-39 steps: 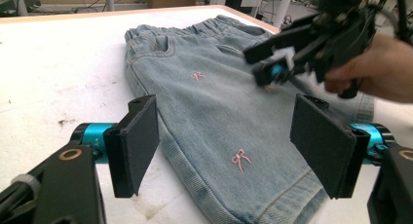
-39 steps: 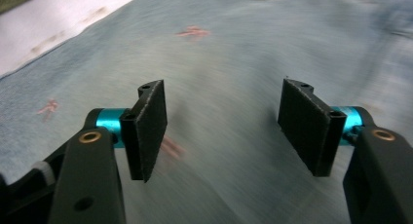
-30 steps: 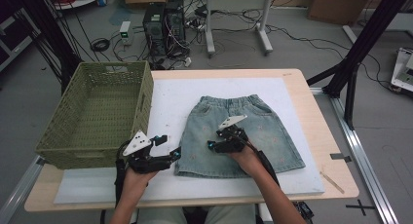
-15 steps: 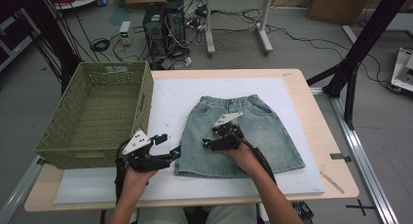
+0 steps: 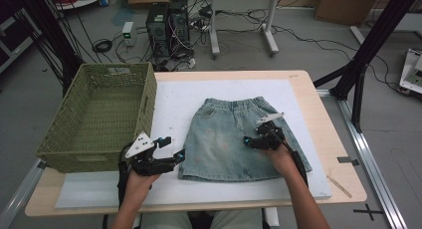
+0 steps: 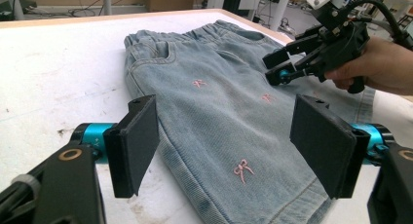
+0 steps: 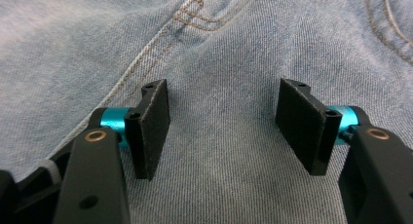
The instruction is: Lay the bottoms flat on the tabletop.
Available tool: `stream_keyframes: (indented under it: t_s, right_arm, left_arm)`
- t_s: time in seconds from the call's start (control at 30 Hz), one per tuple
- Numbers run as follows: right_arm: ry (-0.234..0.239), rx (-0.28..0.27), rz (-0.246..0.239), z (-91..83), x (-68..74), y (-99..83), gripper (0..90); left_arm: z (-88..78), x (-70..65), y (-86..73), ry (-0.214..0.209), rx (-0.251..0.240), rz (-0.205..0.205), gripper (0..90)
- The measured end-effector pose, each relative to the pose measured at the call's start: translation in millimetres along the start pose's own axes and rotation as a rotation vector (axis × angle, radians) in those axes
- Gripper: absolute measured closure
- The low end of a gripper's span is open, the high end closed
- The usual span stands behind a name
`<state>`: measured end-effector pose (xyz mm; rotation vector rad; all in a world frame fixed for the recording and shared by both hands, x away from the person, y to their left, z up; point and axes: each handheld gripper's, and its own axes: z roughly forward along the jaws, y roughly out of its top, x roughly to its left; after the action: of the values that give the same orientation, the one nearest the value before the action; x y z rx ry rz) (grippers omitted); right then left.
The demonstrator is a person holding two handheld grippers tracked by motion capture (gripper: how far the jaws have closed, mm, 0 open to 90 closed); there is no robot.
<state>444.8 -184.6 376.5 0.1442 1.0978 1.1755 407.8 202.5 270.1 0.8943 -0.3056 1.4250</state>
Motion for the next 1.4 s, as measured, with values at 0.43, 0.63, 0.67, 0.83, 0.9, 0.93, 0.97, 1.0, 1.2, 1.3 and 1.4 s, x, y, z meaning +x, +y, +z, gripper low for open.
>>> stream_keyframes:
  t_s: [0.43,0.63,0.67,0.83,0.9,0.93,0.97,1.0,1.2,1.3,1.4]
  right_arm:
    - [-0.004,-0.037,0.030,1.1,-8.8,10.0,36.1]
    - [-0.070,-0.077,0.025,-44.3,-30.5,-27.6,40.3]
    - [-0.090,-0.057,0.022,-48.4,-34.2,-33.4,42.3]
    - [-0.111,0.024,0.022,-68.2,-47.2,-68.8,52.1]
    - [-0.118,0.030,0.018,-72.6,-46.7,-79.0,52.6]
    - [-0.118,0.025,0.013,-75.2,-46.4,-83.3,54.1]
    - [-0.115,0.018,0.012,-77.3,-46.1,-86.5,54.6]
    - [-0.115,0.015,0.016,-80.3,-45.5,-90.5,55.6]
    - [-0.102,0.000,0.035,-100.3,-46.0,-114.4,62.8]
    - [-0.101,-0.009,0.049,-108.5,-47.2,-125.2,62.8]
    - [-0.089,-0.034,0.078,-118.7,-48.3,-133.3,61.1]
  left_arm:
    - [1.6,-1.9,-1.6,-0.010,0.005,0.005,26.2]
    - [0.5,-2.8,-2.8,-0.002,0.004,0.007,26.2]
    - [0.4,-3.2,-3.0,0.000,0.003,0.007,26.2]
    - [0.7,-3.0,-3.1,0.006,-0.007,0.008,25.2]
    - [1.0,-2.4,-2.9,0.006,-0.005,0.009,25.2]
    - [1.0,-2.1,-2.9,0.006,-0.004,0.011,25.1]
    - [1.1,-1.9,-2.7,0.009,-0.004,0.011,25.1]
    - [1.0,-1.8,-2.6,0.008,-0.006,0.009,25.1]
    - [1.0,-2.9,-3.0,0.016,-0.003,0.015,25.1]
    - [1.7,-3.3,-2.9,0.017,0.001,0.020,25.1]
    - [3.0,-4.0,-3.2,0.023,0.006,0.021,25.1]
